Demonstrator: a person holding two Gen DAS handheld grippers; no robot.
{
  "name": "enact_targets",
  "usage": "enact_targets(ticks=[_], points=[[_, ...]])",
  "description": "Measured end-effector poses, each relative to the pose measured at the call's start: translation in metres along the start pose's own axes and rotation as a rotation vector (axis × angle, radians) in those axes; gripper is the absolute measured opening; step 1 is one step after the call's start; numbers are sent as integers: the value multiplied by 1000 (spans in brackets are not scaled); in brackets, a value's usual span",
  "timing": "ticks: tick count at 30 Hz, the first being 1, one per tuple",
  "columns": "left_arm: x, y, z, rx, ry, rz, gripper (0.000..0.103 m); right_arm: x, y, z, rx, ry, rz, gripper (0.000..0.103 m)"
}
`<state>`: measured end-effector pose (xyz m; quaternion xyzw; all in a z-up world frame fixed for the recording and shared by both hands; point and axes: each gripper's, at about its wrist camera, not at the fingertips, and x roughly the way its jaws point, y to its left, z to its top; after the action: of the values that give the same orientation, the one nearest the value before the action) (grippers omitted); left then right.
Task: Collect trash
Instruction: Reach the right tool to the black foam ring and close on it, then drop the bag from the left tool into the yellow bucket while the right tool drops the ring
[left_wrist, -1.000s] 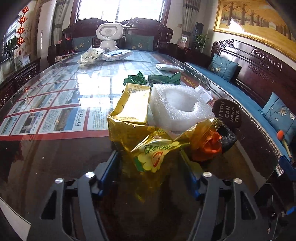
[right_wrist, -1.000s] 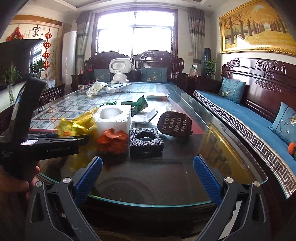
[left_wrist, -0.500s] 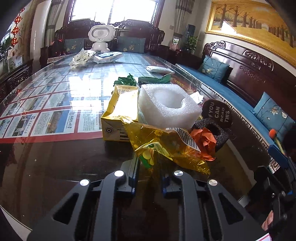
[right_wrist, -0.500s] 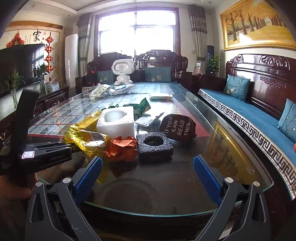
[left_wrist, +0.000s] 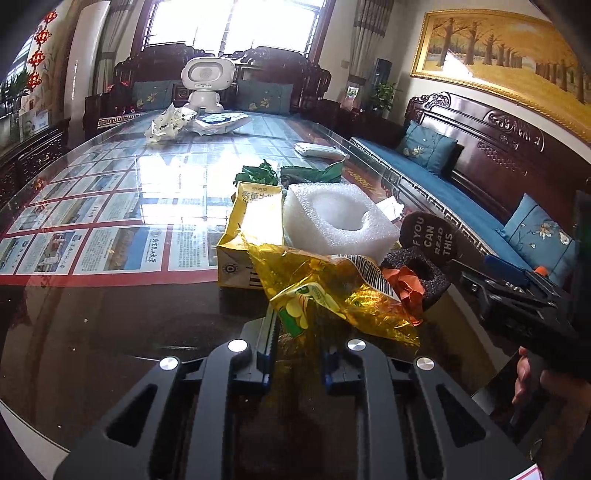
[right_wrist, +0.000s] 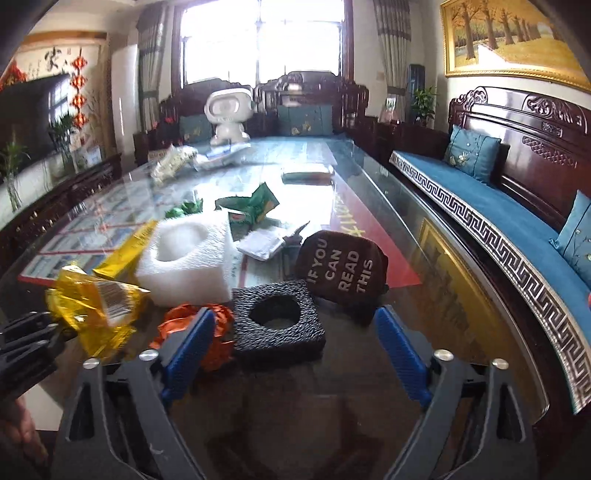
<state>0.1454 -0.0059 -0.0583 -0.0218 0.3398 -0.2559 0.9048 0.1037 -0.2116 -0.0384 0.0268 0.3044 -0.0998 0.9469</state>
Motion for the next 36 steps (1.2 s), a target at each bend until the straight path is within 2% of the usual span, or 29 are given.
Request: enact_targets(ticks=[1, 4, 7, 10, 12, 14, 17, 28, 36], points=[[-1, 0, 0, 0, -1, -3, 19, 6, 0, 1, -7, 19, -7, 71], [-2, -1, 1, 6, -5, -4, 19, 26, -1, 3, -18, 88, -18, 55], [-1, -2, 2, 10, 0, -3, 19, 39, -2, 1, -16, 137, -22, 49], [0, -2, 2, 16, 3, 0, 19, 44, -3, 1, -12, 164, 2, 41], [1, -3, 3, 18, 4, 2, 19, 46, -1, 2, -20, 180, 17, 31], [1, -4, 4, 20, 5, 7, 19, 47, 1, 2, -51, 181, -5, 23], [0, -4, 5, 23, 3, 10, 19, 44, -2, 3, -46, 173, 35, 17], [-22, -10, 3, 25, -17, -27, 19, -12, -31, -3, 13, 58, 56, 16], [-76, -21, -27, 96, -9, -86, 19, -91, -21, -31, -43, 0, 209, 16]])
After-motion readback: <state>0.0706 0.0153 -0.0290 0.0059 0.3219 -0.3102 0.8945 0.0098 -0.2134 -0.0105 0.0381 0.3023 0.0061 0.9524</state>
